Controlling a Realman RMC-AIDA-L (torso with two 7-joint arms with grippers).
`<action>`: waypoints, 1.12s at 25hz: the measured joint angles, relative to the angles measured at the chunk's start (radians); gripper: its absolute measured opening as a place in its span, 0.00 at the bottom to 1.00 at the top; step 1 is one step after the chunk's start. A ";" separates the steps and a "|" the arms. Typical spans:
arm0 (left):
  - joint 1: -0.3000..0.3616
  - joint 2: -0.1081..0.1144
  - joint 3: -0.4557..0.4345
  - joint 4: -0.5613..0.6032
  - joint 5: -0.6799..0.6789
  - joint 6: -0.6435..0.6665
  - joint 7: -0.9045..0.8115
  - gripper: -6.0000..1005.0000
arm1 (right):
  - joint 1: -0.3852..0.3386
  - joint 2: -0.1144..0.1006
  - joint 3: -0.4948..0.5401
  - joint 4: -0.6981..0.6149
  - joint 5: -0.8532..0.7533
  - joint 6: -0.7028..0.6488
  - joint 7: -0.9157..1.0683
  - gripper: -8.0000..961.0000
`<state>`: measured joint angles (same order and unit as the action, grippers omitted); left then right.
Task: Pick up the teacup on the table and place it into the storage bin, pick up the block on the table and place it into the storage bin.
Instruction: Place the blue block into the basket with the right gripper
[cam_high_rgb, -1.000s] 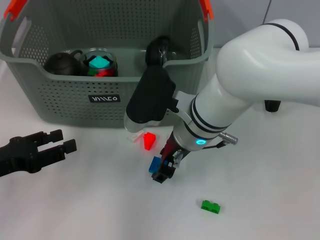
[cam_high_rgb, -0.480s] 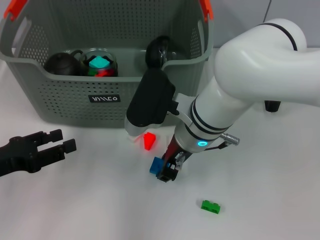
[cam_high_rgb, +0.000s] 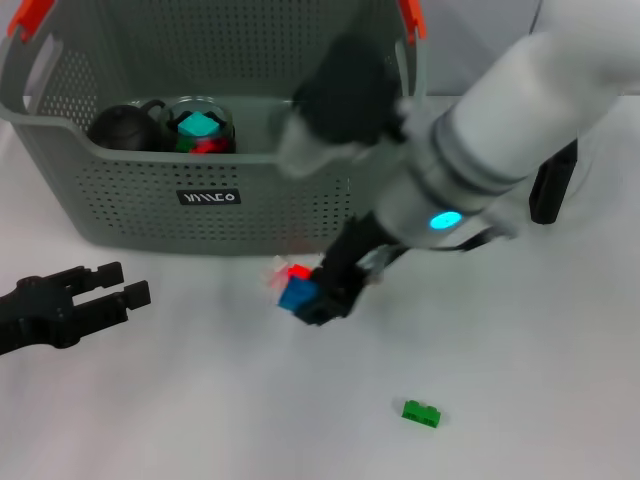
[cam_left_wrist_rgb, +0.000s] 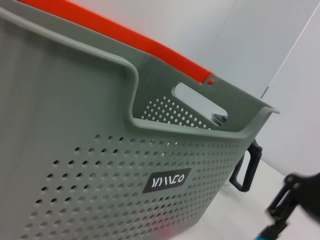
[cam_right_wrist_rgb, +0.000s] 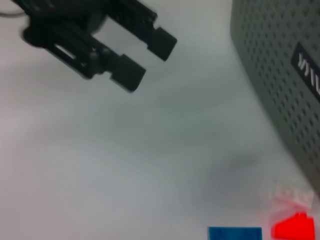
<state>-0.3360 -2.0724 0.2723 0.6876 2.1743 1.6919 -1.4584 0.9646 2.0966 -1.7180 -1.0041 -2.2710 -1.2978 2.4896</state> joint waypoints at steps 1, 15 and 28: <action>0.000 0.000 -0.001 0.000 0.000 -0.001 0.000 0.64 | -0.014 -0.002 0.071 -0.030 -0.011 -0.073 -0.036 0.45; -0.012 0.002 0.005 -0.005 0.001 -0.026 -0.015 0.64 | -0.090 -0.047 0.828 -0.219 0.352 -0.633 -0.366 0.45; -0.012 0.001 0.005 -0.005 0.001 -0.026 -0.016 0.64 | -0.104 -0.013 0.819 -0.218 0.666 -0.110 -0.461 0.45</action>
<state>-0.3480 -2.0718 0.2775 0.6826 2.1752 1.6657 -1.4742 0.8608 2.0837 -0.8987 -1.2225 -1.6047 -1.4075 2.0282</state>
